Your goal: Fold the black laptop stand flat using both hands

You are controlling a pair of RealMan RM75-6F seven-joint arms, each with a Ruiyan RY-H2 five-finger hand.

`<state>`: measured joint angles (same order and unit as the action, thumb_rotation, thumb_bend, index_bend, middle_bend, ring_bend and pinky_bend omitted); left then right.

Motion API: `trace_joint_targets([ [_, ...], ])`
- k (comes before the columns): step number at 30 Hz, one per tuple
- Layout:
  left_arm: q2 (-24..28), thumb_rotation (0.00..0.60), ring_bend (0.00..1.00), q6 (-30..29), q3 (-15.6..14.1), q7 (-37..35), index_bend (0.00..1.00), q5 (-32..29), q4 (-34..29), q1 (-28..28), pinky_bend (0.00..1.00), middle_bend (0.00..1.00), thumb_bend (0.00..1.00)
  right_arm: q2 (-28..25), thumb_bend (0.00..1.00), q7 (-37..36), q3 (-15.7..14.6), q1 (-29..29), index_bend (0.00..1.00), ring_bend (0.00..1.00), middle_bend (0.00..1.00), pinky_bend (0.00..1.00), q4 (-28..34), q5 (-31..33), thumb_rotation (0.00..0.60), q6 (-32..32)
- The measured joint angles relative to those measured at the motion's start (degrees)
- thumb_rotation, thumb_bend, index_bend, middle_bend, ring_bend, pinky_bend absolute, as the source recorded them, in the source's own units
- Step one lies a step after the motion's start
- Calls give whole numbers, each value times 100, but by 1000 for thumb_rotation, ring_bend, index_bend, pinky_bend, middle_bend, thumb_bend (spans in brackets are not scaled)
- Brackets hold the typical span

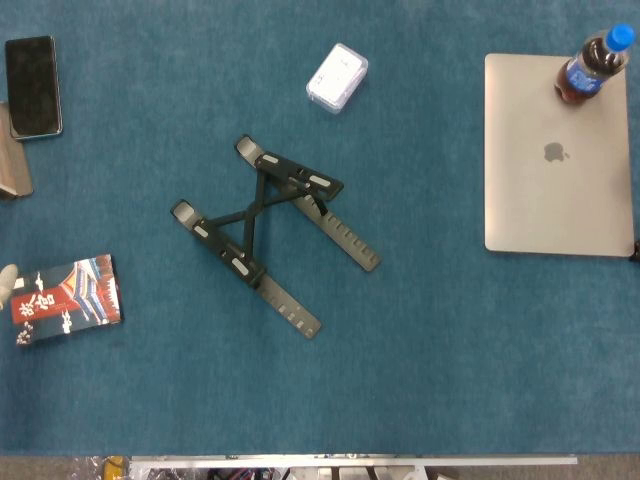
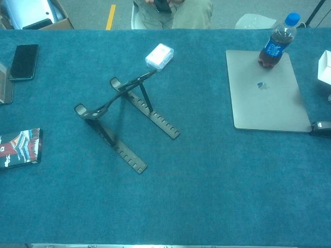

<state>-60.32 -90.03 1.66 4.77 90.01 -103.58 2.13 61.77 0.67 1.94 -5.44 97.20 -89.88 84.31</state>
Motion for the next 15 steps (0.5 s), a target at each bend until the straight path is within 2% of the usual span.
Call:
trace_joint_targets([
  [15, 78, 600, 0, 388, -56, -28, 14, 156, -64, 226, 52, 31, 252, -50, 80, -13, 59, -57, 0, 0, 105, 0, 59, -29, 600, -2],
])
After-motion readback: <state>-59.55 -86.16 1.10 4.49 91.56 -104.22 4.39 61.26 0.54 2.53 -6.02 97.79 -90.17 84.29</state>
